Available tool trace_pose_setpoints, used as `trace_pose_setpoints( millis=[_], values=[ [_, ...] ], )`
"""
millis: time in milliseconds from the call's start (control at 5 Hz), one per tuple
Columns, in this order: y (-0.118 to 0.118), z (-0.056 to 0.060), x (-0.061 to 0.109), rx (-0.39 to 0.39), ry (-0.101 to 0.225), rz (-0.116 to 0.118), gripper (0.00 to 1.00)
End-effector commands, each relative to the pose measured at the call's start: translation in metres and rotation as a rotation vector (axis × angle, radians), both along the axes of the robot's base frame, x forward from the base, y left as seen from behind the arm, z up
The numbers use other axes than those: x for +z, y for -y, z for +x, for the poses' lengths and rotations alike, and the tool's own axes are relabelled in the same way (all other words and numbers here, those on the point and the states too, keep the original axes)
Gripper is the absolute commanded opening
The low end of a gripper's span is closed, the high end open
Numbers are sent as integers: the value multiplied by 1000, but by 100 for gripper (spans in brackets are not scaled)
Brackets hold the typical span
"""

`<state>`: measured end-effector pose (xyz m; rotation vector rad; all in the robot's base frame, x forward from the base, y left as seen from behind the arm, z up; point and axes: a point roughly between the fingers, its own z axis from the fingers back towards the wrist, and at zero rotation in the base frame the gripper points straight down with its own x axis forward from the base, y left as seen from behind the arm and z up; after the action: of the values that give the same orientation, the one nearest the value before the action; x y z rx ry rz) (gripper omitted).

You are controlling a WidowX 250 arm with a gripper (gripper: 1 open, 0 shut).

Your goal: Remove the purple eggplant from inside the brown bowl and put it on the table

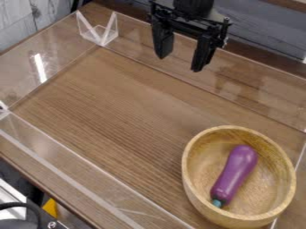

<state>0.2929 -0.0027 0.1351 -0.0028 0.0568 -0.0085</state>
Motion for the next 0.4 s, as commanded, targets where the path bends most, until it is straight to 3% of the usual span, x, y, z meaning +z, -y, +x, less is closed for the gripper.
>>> trace_pose_setpoints(
  millis=[0,200],
  values=[
    [1,-3,-5,3,-16,-3,100],
    [21,-15,-11,-21,-33,-13,100]
  ],
)
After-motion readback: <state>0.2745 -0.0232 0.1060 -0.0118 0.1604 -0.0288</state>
